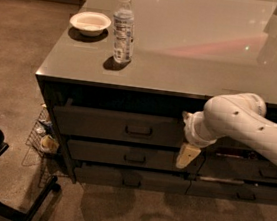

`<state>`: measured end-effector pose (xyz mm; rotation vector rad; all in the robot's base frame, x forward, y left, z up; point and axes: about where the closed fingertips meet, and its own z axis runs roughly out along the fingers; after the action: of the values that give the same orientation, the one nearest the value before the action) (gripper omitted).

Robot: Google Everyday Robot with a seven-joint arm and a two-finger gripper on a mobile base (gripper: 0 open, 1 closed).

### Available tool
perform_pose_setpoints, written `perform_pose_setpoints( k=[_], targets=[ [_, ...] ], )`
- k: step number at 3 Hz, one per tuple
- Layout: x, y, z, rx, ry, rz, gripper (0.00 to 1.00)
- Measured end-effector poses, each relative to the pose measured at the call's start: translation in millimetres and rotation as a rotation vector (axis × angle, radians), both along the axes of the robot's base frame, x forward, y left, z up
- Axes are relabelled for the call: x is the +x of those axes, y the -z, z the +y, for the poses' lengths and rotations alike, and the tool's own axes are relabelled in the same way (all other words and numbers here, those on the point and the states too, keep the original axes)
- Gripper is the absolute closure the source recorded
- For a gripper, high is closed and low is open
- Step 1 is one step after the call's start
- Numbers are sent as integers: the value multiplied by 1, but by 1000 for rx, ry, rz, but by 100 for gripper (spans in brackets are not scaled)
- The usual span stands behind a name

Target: Open top drawer

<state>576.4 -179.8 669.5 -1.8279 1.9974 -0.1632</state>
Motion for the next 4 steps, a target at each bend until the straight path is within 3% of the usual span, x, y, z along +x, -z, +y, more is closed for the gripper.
perform_pose_setpoints(
  k=[2, 3, 4],
  targets=[
    [4, 9, 0, -7, -21, 35, 0],
    [11, 19, 4, -17, -51, 91, 0],
    [12, 18, 1, -27, -53, 95, 0]
  ],
)
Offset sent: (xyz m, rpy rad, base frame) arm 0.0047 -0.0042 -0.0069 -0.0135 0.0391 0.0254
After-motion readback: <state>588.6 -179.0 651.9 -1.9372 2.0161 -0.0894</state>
